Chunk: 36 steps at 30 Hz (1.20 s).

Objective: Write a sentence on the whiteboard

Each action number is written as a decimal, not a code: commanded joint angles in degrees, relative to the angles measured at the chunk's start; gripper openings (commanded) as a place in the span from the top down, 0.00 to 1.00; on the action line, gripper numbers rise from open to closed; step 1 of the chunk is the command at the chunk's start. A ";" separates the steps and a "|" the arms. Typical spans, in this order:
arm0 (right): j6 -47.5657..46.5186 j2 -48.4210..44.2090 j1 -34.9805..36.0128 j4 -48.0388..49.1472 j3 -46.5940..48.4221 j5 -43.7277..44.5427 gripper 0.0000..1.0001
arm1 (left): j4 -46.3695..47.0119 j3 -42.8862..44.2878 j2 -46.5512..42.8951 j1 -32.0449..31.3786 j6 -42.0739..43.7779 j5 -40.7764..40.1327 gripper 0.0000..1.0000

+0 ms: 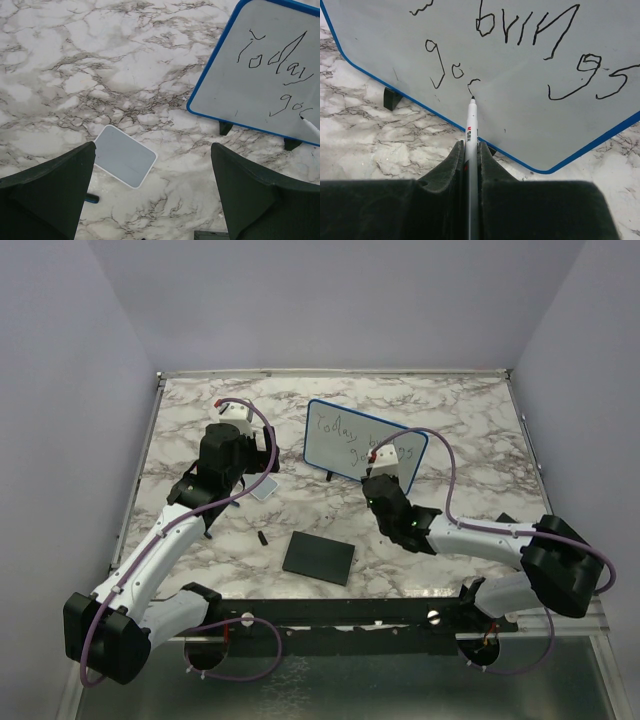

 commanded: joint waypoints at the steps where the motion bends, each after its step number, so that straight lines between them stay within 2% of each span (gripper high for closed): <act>1: 1.70 -2.10 -0.43 -2.58 -0.97 1.73 1.00 | 0.38 -0.54 -1.18 -0.38 0.12 0.16 0.01; 11: -0.78 -3.82 -0.45 -0.98 -0.78 3.63 1.00 | 0.51 -0.54 -1.32 -0.39 0.02 0.23 0.01; 36: -3.44 -1.02 -0.46 2.05 1.57 1.97 0.99 | 0.49 -0.54 -1.71 -0.47 0.20 -0.01 0.01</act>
